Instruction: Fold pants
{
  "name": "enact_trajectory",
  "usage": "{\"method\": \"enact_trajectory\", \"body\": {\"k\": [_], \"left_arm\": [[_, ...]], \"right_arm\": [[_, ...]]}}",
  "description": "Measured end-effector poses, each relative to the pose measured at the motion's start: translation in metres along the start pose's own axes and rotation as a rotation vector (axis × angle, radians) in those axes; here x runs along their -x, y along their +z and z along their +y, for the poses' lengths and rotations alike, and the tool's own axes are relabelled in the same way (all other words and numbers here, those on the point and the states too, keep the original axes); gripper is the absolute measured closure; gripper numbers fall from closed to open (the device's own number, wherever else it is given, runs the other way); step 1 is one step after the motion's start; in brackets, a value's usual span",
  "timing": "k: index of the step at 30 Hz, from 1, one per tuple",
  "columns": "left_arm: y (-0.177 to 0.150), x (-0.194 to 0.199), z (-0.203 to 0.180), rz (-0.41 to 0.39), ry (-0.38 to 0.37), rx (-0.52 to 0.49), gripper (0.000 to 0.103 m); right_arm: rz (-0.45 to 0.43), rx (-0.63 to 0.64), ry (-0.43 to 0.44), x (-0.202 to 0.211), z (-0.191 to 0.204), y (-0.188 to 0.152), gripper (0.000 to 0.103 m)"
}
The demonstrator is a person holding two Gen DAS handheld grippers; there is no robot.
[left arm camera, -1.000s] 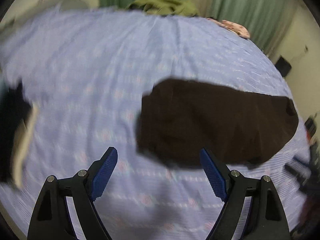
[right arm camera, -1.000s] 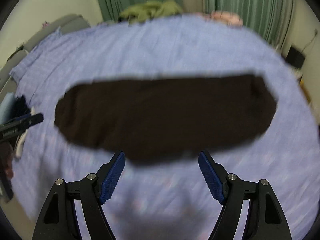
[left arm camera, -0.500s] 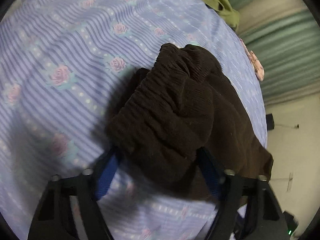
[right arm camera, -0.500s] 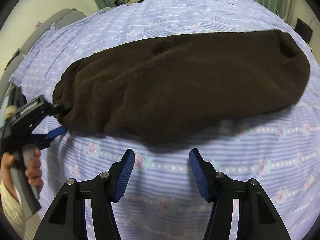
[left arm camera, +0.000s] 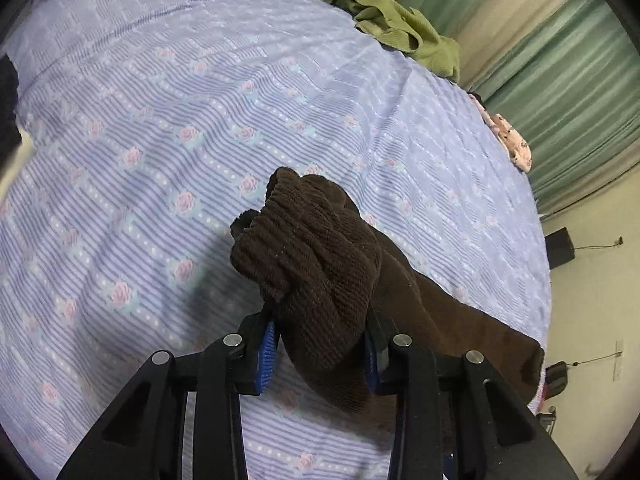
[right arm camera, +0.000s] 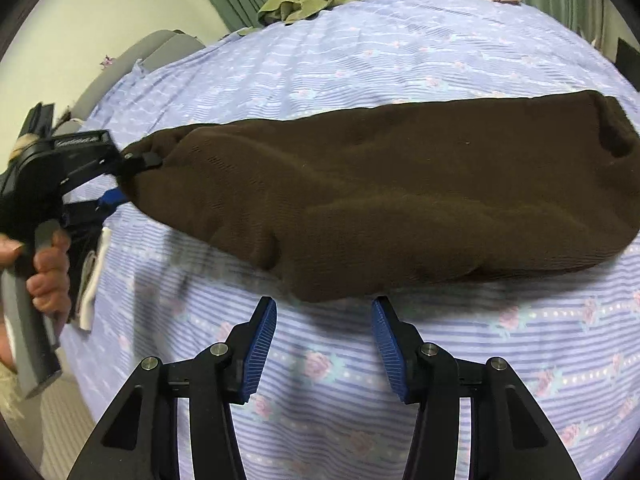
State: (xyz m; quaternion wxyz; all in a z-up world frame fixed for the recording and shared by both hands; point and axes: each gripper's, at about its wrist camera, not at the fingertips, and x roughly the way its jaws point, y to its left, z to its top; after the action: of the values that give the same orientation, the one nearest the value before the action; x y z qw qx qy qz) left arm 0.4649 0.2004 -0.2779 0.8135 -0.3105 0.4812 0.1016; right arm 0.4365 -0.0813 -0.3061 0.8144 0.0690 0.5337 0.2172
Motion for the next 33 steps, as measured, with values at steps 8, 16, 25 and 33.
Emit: {"method": "enact_trajectory", "body": {"k": [8, 16, 25, 33], "left_arm": [[0.004, -0.009, 0.017, 0.026, -0.002, 0.034, 0.069], [0.005, -0.015, 0.021, 0.036, 0.01, 0.042, 0.069], [-0.007, -0.013, 0.034, 0.031, 0.013, 0.016, 0.071], [-0.041, -0.029, 0.07, 0.114, 0.068, 0.008, 0.07]], "right_arm": [[-0.104, 0.047, 0.009, 0.016, 0.009, 0.026, 0.054], [-0.016, 0.085, 0.041, -0.02, 0.003, 0.038, 0.054], [0.013, 0.129, 0.036, -0.018, 0.013, 0.033, 0.084], [0.119, 0.085, 0.026, -0.028, 0.018, -0.006, 0.087]]}}
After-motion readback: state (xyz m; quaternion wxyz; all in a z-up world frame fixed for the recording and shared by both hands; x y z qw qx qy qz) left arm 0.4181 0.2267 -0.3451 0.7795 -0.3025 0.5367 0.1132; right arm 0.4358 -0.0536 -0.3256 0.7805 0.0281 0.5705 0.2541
